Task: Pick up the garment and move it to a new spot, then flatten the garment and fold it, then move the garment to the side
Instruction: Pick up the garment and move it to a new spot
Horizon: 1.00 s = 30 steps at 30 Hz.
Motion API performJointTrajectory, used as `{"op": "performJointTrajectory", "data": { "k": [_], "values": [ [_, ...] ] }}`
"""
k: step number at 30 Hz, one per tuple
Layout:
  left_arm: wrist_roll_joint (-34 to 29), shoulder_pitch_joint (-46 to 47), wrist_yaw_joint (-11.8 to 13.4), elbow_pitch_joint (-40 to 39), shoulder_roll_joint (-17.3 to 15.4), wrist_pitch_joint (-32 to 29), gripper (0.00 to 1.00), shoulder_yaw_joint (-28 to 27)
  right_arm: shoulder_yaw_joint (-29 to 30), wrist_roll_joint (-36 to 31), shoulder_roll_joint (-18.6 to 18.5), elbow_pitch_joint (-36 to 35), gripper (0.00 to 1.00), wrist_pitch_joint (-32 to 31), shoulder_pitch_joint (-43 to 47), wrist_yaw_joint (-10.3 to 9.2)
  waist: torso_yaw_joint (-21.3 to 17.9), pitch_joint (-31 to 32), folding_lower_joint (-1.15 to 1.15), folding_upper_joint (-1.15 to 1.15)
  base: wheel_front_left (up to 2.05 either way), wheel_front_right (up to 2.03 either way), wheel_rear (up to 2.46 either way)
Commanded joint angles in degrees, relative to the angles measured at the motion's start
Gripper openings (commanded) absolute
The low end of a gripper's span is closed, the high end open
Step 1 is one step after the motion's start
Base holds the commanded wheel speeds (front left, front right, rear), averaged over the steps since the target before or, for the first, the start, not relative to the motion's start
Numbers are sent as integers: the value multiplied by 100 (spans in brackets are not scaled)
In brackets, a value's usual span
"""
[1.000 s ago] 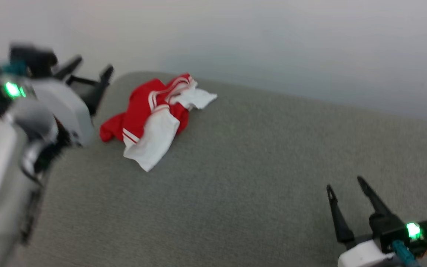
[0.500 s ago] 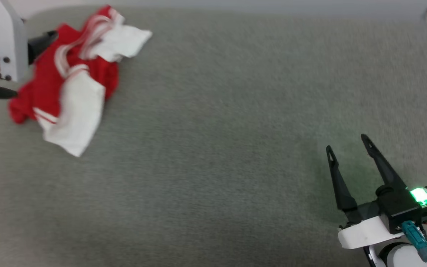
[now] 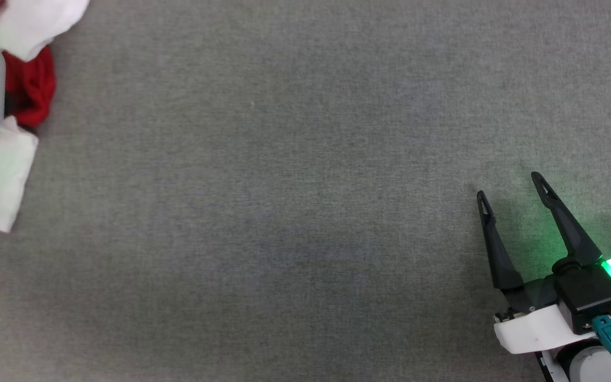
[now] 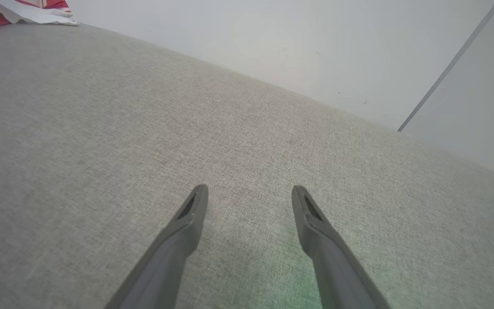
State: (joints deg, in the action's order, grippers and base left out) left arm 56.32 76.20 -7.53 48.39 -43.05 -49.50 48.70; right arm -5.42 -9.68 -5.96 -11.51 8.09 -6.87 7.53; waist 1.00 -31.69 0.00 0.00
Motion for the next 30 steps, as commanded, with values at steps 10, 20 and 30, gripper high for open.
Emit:
{"op": "performJointTrajectory", "data": {
  "k": [10,20,30],
  "values": [
    [252,-221,86,930,720,-224,84,122,-160,-48,-38,-423,100,-212,-93,-8,-184,-284,0,0,0,0,0],
    [344,-277,82,1272,978,388,0,-4,-176,-33,35,-263,100,-152,-174,-8,-167,-138,0,0,0,0,0],
    [353,102,13,1190,939,846,0,-52,-245,7,186,278,100,43,-293,-8,-141,608,0,0,0,0,0]
  ]
}}
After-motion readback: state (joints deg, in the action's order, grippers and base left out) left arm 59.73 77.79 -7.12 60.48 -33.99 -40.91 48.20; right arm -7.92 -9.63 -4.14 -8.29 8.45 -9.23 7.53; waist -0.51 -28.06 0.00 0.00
